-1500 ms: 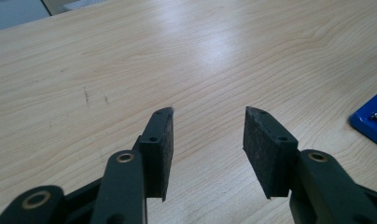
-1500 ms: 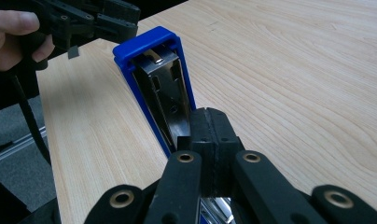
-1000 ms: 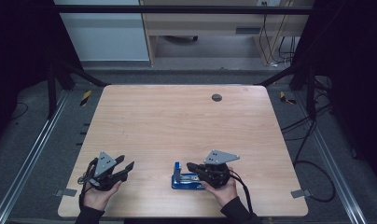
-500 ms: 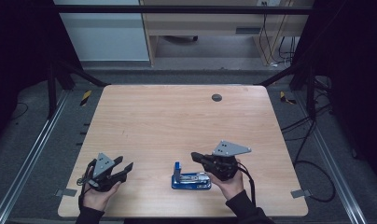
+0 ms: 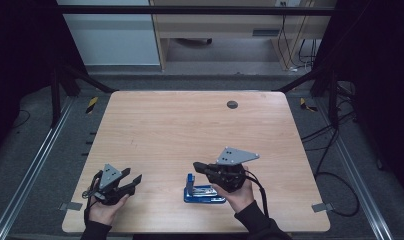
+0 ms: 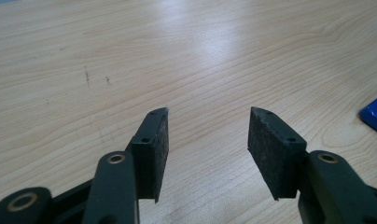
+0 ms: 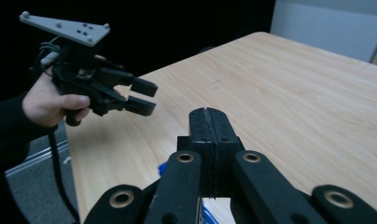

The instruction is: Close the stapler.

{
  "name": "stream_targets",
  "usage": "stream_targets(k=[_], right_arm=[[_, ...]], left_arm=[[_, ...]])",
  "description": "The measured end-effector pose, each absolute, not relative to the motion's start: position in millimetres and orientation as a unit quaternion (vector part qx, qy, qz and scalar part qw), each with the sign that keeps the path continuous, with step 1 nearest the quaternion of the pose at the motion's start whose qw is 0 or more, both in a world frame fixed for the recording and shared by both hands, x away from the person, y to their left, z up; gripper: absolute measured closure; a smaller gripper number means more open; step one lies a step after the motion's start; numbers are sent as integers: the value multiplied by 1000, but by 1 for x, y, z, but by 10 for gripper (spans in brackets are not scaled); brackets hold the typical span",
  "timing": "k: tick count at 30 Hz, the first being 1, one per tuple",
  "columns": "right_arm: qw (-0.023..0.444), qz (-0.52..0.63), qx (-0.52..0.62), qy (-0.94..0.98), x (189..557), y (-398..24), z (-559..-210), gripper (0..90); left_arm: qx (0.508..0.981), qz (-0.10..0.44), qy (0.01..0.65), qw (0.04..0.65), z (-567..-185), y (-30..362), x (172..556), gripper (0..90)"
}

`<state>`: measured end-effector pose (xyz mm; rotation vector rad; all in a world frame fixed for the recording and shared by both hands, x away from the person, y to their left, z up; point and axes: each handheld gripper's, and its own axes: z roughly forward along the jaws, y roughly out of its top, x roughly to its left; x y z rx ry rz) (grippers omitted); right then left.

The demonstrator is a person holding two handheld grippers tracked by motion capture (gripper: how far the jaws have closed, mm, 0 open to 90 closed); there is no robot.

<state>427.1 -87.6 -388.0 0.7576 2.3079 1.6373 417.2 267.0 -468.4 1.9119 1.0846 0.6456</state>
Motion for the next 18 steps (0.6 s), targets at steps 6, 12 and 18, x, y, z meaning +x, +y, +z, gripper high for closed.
stream_targets(k=[6,12,18], right_arm=[[98,545,243,797,425,-74,-386,900],[97,534,240,805,425,-67,-388,900],[96,525,241,811,426,-64,-391,900]], left_arm=[[758,256,435,413,-469,269,418,480],[759,256,434,413,-469,268,418,476],[759,257,434,412,-468,269,418,476]])
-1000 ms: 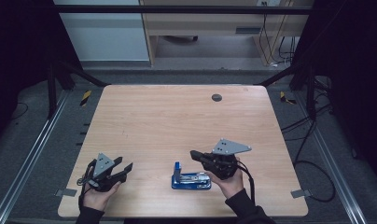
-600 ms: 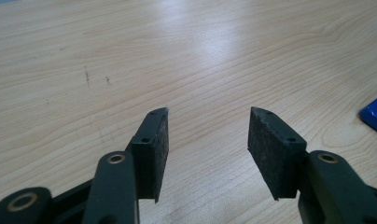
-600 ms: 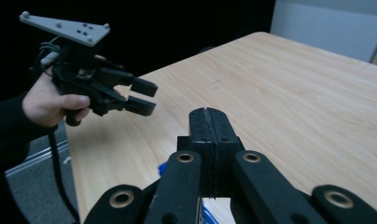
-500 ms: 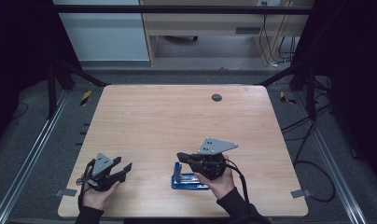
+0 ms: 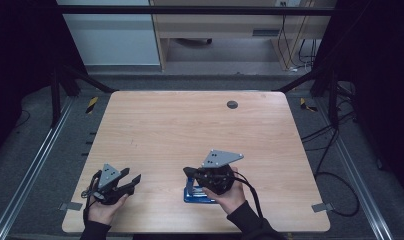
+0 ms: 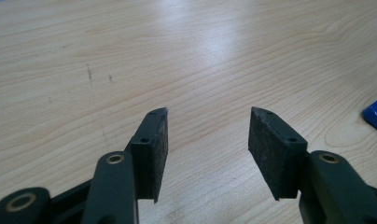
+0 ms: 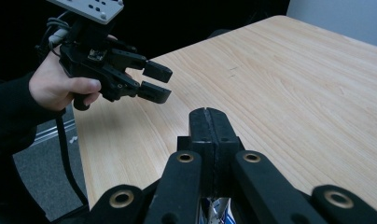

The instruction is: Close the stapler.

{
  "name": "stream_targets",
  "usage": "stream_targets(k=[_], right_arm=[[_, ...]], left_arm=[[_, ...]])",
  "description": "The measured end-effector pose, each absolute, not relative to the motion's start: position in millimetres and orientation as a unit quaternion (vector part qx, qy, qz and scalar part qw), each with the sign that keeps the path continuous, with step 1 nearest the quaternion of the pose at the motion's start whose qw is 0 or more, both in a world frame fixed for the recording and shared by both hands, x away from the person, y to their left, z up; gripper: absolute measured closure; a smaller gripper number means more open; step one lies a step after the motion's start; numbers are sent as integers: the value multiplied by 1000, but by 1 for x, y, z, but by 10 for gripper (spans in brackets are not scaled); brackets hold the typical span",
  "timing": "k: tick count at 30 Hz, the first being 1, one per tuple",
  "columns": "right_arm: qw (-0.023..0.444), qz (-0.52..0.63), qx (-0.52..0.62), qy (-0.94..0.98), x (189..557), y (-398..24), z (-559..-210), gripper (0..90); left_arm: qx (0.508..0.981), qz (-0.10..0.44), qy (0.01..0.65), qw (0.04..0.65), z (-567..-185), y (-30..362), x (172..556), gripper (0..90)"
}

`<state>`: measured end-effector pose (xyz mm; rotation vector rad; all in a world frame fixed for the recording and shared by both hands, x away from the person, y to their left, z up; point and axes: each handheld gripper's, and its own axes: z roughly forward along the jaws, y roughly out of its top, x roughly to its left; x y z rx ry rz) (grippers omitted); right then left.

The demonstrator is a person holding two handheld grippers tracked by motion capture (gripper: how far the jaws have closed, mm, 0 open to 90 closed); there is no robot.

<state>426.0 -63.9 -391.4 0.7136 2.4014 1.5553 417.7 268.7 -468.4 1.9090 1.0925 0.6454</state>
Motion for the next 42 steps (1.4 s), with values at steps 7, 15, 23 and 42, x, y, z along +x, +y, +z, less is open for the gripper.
stream_targets(k=[7,15,23,42], right_arm=[[95,514,242,817,426,-62,-395,900],[97,503,242,824,423,-63,-398,900],[101,493,255,826,425,-76,-406,900],[107,476,290,823,425,-116,-427,900]], left_arm=[[761,259,431,410,-467,267,418,475],[760,258,432,412,-466,266,418,472],[761,258,430,412,-466,266,418,472],[761,257,429,412,-467,267,418,472]])
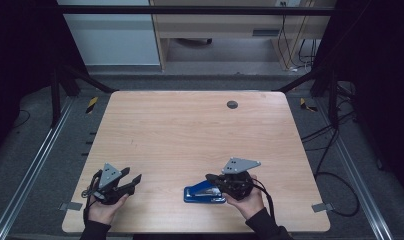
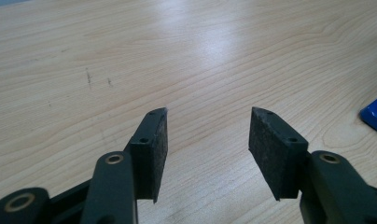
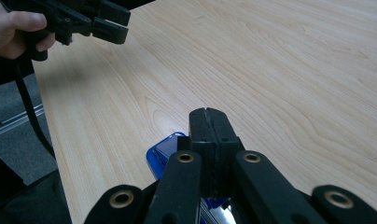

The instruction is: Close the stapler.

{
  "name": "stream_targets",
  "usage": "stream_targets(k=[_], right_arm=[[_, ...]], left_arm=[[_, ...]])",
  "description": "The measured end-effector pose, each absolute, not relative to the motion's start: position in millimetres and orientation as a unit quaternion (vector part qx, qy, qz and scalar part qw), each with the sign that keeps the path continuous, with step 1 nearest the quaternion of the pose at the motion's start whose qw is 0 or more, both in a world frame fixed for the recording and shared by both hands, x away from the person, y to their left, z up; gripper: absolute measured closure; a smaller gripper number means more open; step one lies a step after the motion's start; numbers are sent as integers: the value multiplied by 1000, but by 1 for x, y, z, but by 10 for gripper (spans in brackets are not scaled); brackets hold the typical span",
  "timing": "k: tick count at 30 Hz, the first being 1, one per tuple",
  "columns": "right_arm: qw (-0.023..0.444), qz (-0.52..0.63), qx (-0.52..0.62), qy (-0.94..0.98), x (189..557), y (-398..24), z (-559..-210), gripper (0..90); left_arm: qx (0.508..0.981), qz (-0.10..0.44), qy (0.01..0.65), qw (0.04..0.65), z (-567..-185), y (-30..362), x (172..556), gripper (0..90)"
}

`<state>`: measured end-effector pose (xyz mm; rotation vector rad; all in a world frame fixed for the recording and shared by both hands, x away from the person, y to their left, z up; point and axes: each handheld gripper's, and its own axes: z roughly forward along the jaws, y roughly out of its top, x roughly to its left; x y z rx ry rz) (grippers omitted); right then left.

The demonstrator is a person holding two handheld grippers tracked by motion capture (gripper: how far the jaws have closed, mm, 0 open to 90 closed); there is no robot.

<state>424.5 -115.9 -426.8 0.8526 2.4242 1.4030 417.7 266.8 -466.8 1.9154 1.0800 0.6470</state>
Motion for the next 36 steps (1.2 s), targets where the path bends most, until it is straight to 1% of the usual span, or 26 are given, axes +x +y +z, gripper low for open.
stream_targets(k=[19,30,36], right_arm=[[103,463,310,824,421,-138,-445,900],[97,447,318,830,420,-141,-456,900],[101,448,318,830,420,-146,-457,900]], left_arm=[[763,257,428,411,-466,267,417,471],[763,256,427,413,-466,267,417,471],[765,255,426,411,-467,266,417,471]])
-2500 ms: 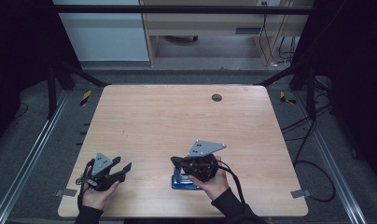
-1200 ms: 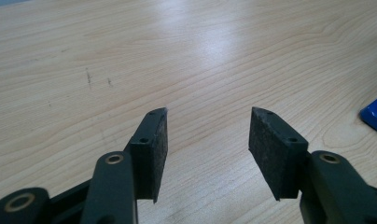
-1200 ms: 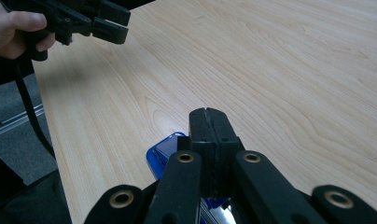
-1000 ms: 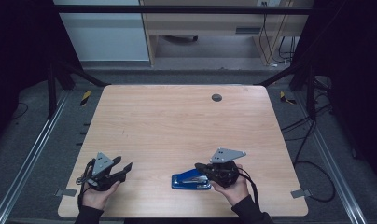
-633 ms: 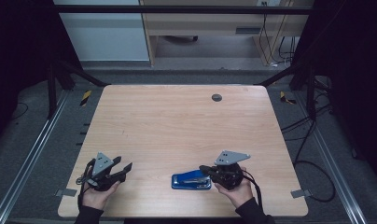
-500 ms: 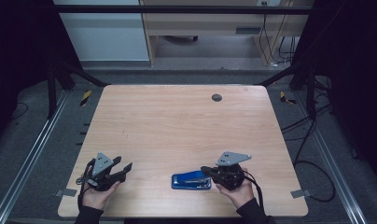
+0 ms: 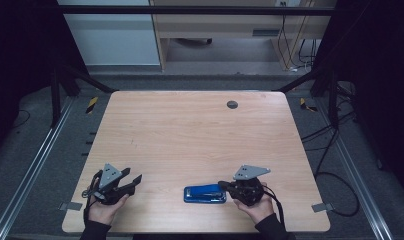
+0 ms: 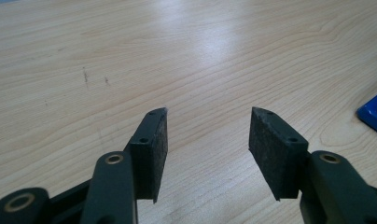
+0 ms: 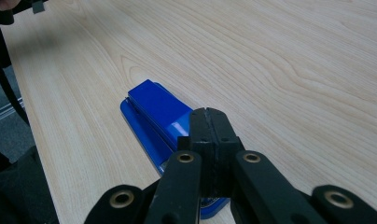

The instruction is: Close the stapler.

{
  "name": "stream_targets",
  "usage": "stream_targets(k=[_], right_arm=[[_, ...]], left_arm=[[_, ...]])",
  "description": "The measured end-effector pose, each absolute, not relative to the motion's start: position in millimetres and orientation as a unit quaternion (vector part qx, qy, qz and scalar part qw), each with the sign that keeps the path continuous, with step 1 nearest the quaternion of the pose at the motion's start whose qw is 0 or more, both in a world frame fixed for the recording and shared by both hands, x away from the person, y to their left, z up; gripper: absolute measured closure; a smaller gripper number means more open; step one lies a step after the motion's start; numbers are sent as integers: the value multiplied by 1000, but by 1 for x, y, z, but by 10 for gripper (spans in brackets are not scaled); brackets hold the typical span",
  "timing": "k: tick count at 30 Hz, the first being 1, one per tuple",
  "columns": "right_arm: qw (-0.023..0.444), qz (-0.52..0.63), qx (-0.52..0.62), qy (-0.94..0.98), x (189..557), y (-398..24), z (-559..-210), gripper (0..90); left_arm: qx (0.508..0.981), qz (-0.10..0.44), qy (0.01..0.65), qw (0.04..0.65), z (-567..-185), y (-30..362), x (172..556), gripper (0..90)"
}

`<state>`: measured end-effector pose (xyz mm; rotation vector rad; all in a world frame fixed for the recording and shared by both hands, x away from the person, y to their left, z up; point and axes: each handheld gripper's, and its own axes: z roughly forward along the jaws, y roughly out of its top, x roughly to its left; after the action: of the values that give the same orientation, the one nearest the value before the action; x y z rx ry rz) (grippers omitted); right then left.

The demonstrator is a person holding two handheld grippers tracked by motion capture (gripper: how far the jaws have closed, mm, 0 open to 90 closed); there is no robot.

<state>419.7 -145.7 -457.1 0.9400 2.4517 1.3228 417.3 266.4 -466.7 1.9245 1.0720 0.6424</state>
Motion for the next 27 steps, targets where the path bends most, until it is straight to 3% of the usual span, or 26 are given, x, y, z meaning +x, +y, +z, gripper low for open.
stream_targets(k=[20,27], right_arm=[[106,414,335,840,418,-144,-463,900],[129,427,316,838,413,-142,-466,900]], left_arm=[[766,255,425,410,-467,265,417,472],[766,254,425,411,-467,266,417,471]])
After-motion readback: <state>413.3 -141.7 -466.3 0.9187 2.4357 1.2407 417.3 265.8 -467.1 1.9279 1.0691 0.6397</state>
